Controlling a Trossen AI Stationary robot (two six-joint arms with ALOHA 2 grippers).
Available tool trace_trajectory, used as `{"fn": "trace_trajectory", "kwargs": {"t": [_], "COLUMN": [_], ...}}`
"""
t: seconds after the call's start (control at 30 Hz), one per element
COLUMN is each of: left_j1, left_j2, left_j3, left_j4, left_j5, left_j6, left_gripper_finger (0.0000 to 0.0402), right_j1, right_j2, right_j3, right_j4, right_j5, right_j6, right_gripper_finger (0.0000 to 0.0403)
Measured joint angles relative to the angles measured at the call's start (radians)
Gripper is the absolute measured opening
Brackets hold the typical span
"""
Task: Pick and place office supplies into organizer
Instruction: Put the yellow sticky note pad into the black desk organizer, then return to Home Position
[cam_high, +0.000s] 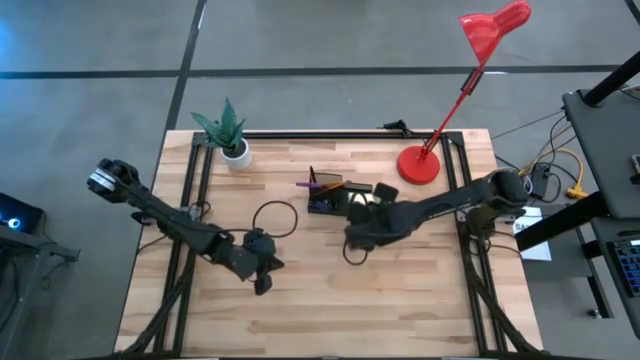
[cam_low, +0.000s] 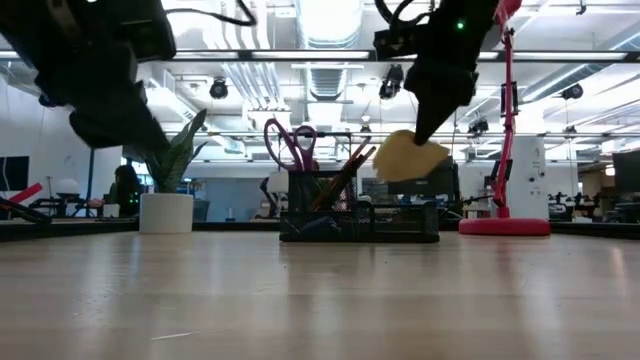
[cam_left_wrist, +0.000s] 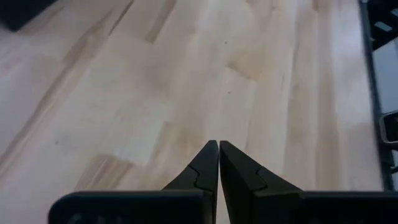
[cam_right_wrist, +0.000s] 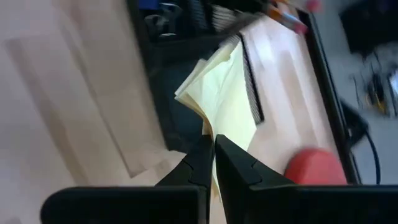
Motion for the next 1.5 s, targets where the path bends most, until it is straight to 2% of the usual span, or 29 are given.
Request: {"fn": "trace_trajectory", "kwargs": {"t": [0.17, 0.63, 0.97, 1.13, 1.37, 1.5], "left_j1": [-0.006, -0.004, 0.008, 0.009, 0.009, 0.009], "left_j2": [-0.008, -0.012, -0.012, -0.012, -0.012, -0.011], "left_j3": [-0.026, -0.051, -0.056, -0.056, -0.056, -0.044], "left_j4": [-0.011, -0.010, -0.010, -0.010, -0.010, 0.020], "left_j5": [-0.015, -0.043, -0.048, -0.048, -0.048, -0.048], "left_j6": [-0.017, -0.034, -0.034, -0.034, -0.056, -0.058], "left_gripper_finger": [0.0000, 0.0000, 0.0000, 0.0000, 0.0000, 0.0000], "right_j1": [-0.055, -0.192, -0.202, -0.202, -0.168, -0.100], "right_j2": [0.002, 0.121, 0.157, 0.178, 0.171, 0.140], "right_j3": [-0.028, -0.048, -0.050, -0.050, -0.050, -0.019], "right_j4": [0.072, 0.201, 0.282, 0.282, 0.277, 0.299], "right_j5": [-0.058, -0.057, -0.113, -0.212, -0.262, -0.270], "right_j6": [-0.181, -0.232, -0.303, -0.298, -0.292, -0.284], "right_gripper_finger": [0.0008, 0.0008, 0.0012, 0.0045, 0.0129, 0.0164]}}
